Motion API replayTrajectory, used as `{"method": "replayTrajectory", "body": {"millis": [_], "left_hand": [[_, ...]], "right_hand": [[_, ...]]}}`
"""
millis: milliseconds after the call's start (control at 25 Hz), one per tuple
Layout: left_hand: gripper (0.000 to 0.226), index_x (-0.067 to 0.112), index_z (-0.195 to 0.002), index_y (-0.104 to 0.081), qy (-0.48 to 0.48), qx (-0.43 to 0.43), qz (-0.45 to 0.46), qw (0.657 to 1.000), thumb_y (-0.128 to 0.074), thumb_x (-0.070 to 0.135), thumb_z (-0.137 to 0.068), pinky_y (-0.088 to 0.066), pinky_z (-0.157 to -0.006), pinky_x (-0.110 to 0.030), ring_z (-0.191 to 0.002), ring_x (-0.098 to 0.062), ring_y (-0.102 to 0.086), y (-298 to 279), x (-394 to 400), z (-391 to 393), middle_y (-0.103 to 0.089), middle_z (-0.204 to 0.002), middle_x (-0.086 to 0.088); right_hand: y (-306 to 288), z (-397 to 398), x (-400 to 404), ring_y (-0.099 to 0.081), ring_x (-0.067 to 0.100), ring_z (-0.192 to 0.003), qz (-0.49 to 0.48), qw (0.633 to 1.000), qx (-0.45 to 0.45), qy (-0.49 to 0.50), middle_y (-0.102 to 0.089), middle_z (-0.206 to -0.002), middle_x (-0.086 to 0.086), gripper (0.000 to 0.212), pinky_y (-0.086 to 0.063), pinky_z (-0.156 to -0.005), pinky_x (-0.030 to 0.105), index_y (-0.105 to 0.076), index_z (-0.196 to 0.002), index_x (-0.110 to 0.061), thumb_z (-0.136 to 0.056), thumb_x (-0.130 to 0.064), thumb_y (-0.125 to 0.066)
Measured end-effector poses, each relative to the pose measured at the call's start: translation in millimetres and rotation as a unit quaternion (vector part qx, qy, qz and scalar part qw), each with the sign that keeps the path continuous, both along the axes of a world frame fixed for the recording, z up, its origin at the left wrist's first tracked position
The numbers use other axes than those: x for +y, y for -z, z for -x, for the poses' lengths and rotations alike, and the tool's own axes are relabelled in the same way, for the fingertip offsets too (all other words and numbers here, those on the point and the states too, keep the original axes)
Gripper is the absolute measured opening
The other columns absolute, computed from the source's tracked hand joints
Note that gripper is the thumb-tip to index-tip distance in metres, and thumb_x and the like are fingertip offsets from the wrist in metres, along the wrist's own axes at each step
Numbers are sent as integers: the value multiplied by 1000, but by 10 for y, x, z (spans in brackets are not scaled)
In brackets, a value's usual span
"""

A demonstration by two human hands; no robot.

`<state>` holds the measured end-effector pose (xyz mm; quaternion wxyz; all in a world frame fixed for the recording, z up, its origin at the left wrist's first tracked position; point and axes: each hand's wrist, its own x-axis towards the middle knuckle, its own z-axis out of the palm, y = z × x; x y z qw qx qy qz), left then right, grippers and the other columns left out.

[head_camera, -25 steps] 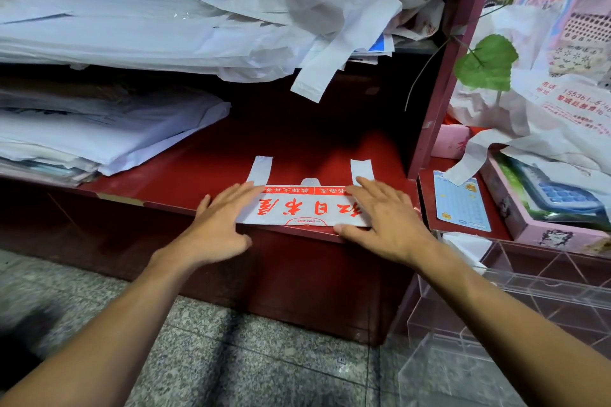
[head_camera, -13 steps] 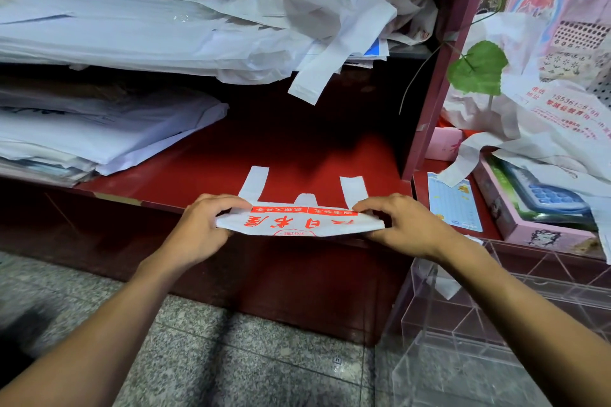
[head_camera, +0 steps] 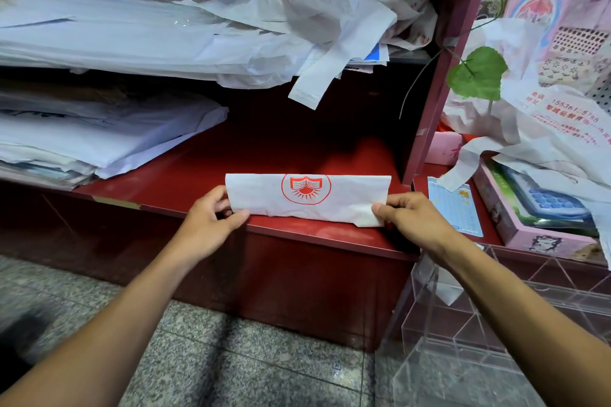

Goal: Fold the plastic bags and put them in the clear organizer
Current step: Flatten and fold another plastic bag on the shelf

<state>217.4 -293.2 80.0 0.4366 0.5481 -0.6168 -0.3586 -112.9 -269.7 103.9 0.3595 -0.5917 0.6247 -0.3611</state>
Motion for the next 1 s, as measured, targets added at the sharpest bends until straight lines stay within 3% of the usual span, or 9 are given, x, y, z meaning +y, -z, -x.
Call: {"method": "replayTrajectory", "body": {"millis": [120,320,400,480,600,680,760,880,1000], "left_hand": [[34,28,-113,-59,-68,-11,-4,998,-70,10,-87,-42,-72,-25,-65,-3,-57,0,-28,73,-68,-65,10],[61,38,-135,-48,-83,-41,-44,995,-76,24,-83,-44,-85,-29,-95,-16,-62,0,-79,95,-64,-98,4],[61,40,-135,-49,-90,-162,12,983,-76,26,-81,-44,-92,-36,-107,-22,-55,22,-68,104,-58,-108,6],[63,41,-136,-49,-79,-311,91,943,-77,38,-79,-32,-105,-44,-131,-23,-37,52,-37,103,-45,-137,10],[73,44,-142,-42,31,-387,72,919,-75,54,-78,-10,-118,-45,-147,-10,-13,89,-31,48,-24,-156,20],[71,41,-143,-43,52,-428,85,898,-77,43,-80,-15,-114,-41,-141,-10,-23,148,-24,8,-35,-152,17],[62,34,-135,-56,24,-419,142,896,-80,23,-78,-28,-94,-35,-118,-13,-38,163,-24,-51,-53,-132,15],[48,31,-106,-74,37,-357,177,916,-85,4,-67,-35,-76,-33,-83,-8,-38,150,-74,-148,-57,-93,22],[35,32,-86,-78,43,-300,187,934,-84,3,-70,-41,-83,-29,-89,-8,-48,148,-47,-188,-63,-94,25]], "right_hand": [[14,-45,-55,-42,7,-48,11,998,24,49,-52,-56,-7,12,-34,-49,22,-64,-80,-17,-89,-9,-63],[112,-68,-174,-53,11,-55,6,996,44,82,-62,-68,-1,38,-40,-58,26,-50,-120,-23,-87,-12,-66],[142,-85,-197,-57,15,-65,13,993,65,99,-63,-71,-1,43,-43,-67,29,-49,-126,-19,-87,-13,-67],[142,-109,-181,-59,20,-77,48,984,107,131,-64,-79,0,40,-44,-73,31,-50,-123,-16,-86,-18,-66],[132,-157,-62,-53,22,-99,177,958,216,71,-57,-110,0,41,-43,-84,36,-54,-120,-20,-86,-42,-60],[140,-171,-15,-47,20,-114,175,924,334,-56,-52,-129,-5,55,-38,-92,38,-53,-126,-26,-83,-61,-51],[118,-158,6,-42,18,-124,131,905,390,-111,-50,-139,-9,63,-33,-96,38,-47,-136,-29,-84,-66,-54],[62,-65,31,-42,15,-118,121,899,393,-148,-53,-128,-14,72,-33,-91,35,-42,-140,-32,-79,-65,-65],[46,-37,44,-41,13,-112,104,880,421,-194,-49,-118,-13,54,-36,-94,37,-58,-126,-35,-77,-50,-76]]}}
